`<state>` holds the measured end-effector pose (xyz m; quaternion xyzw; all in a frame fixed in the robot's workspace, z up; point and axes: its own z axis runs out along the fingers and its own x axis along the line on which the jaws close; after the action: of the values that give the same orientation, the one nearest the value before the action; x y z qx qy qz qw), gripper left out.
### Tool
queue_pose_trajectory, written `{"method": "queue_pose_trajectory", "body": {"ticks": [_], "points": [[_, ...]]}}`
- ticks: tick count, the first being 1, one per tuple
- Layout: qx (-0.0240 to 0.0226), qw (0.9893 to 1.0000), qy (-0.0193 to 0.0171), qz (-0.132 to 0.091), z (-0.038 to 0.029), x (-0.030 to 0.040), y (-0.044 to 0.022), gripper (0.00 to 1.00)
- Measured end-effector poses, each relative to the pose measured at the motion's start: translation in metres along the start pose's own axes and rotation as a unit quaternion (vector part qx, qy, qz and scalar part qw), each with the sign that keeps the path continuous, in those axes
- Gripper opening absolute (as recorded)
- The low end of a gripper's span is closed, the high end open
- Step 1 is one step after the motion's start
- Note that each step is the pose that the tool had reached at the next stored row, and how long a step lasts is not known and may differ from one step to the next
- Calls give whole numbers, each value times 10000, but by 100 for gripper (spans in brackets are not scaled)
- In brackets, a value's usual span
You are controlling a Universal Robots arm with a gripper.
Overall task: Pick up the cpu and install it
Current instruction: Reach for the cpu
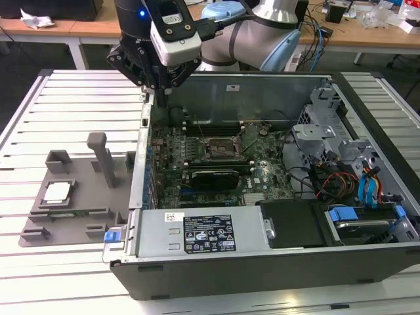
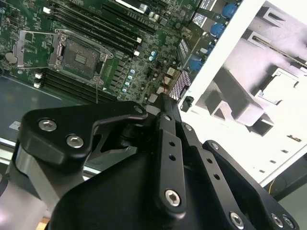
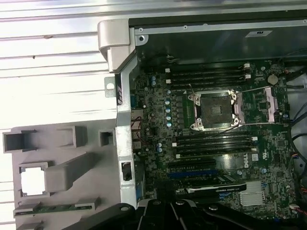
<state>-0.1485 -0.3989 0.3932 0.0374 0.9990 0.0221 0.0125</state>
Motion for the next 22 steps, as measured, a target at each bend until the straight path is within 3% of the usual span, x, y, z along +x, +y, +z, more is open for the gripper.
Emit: {"method": "queue_pose_trajectory", "body": {"ticks": [10,16,22], "points": [[0,10000,0,0,-6,229,-17,11],[1,10000,0,1,-13,459,-34,11],[0,10000,0,0,-14,554,-41,11]]}}
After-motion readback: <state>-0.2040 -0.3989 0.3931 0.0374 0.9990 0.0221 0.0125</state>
